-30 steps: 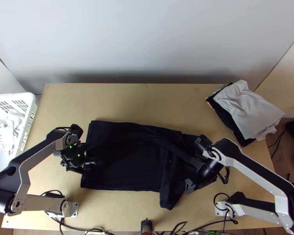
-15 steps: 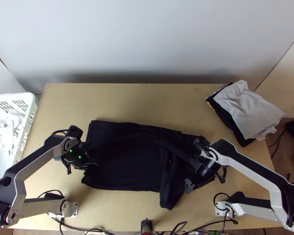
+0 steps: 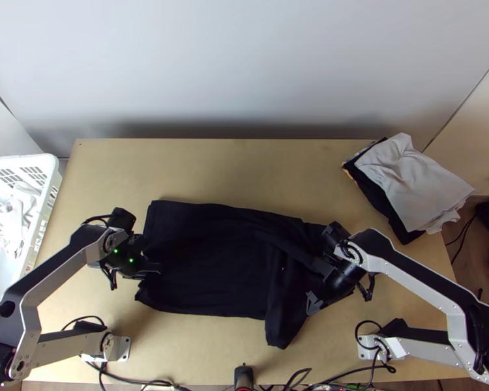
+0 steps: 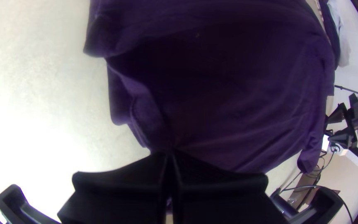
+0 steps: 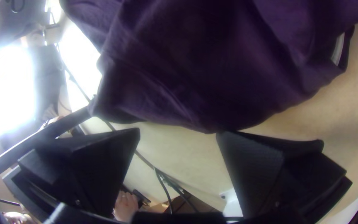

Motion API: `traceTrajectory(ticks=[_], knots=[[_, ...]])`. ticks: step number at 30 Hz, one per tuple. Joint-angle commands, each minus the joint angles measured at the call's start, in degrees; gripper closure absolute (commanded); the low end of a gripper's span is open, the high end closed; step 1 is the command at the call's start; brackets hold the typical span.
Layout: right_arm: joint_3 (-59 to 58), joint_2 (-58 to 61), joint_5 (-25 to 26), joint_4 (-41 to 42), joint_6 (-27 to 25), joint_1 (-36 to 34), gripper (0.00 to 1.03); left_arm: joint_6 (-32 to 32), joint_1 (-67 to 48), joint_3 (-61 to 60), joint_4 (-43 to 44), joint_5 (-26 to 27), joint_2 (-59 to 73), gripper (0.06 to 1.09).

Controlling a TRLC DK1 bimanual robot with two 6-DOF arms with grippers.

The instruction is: Fold the t-shirt

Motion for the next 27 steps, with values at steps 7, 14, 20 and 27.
traceTrajectory(ticks=[7,14,20,27], knots=[[-1.0,-1.4,1.1,6.5,0.9,0.2,0.46,-0.3,-0.1,0.9,-2.2,1.2,-1.5,1.05],[-3.7,-3.8,3.4,13.0,0.9,0.6,0.89,-0.1,0.0,2.0,-3.9,1.2,-2.3,1.05],[-4.8,-5.4,4.4,14.2,0.8,0.5,1.0,-0.1,0.4,3.1,-6.1,1.2,-2.4,1.05],[-2.6,-8.6,5.4,13.4,1.1,-0.2,1.0,0.3,3.1,7.8,-10.3,1.3,-1.0,1.05]])
